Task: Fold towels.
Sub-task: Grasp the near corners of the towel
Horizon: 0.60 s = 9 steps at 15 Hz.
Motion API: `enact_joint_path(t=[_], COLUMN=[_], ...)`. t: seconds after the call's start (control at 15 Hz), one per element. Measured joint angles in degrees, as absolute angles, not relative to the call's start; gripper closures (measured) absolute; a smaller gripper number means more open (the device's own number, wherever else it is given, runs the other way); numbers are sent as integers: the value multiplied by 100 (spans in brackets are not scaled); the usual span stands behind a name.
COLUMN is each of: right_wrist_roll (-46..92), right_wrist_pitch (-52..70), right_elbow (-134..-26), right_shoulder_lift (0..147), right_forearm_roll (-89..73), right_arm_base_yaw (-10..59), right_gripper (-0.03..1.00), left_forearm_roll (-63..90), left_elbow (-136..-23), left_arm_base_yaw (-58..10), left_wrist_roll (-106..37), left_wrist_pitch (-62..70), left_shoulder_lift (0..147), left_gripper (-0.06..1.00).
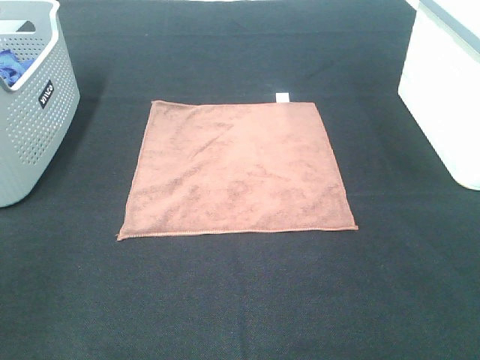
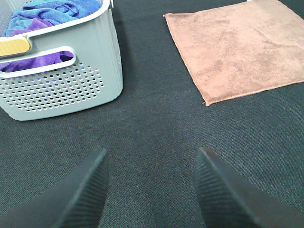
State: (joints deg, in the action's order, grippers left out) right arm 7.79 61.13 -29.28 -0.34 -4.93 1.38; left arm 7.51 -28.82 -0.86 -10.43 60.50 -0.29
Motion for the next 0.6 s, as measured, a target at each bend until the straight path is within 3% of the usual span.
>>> enact_joint_path(t=[0.6], right_wrist_roll=[779], right_wrist_pitch=[6113], right_elbow=[-2928], right_shoulder_lift=[-34], right_forearm_roll=[-493], right_arm_base_yaw=[138], right_gripper=[13], left_forearm_roll=[751], left_elbow=[-2882], left_arm_base_yaw=[-86], left_wrist_roll=[-1043], left_wrist_pitch=[6050], left_shoulder_lift=[-29], left_gripper=[41])
